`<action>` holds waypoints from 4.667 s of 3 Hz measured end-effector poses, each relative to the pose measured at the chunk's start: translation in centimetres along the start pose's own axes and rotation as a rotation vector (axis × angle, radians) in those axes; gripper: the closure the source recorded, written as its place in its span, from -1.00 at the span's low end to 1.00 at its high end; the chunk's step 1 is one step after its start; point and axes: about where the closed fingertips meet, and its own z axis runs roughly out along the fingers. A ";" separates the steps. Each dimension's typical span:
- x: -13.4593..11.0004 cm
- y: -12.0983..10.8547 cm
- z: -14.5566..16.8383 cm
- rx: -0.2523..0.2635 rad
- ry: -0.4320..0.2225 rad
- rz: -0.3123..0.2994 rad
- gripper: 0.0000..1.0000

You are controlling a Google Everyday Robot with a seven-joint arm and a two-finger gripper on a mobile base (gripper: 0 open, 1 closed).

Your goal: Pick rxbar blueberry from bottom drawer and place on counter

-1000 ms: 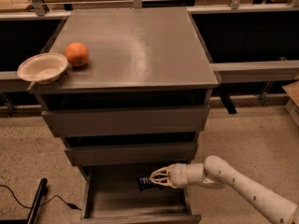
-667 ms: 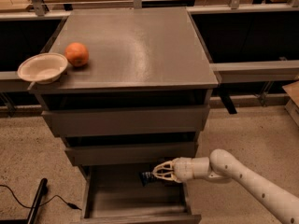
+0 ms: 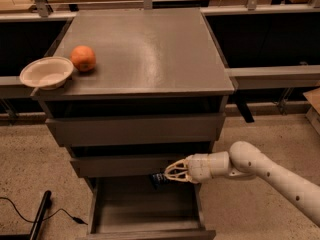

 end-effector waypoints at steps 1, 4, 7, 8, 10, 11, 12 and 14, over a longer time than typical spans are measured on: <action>-3.3 -1.6 -2.1 0.016 0.052 -0.041 1.00; -10.5 -6.0 -7.0 0.073 0.108 -0.149 1.00; -18.4 -16.8 -15.5 0.176 0.117 -0.392 1.00; -20.2 -20.1 -17.4 0.190 0.139 -0.447 1.00; -21.6 -25.7 -19.8 0.258 0.173 -0.457 1.00; -20.9 -29.3 -19.8 0.315 0.184 -0.406 0.94; -20.1 -31.5 -19.6 0.355 0.169 -0.366 0.48; -20.2 -31.6 -19.0 0.349 0.161 -0.368 -0.44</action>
Offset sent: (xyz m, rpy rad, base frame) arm 0.0004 -0.0300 0.1454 -0.0988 -0.1796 -0.0841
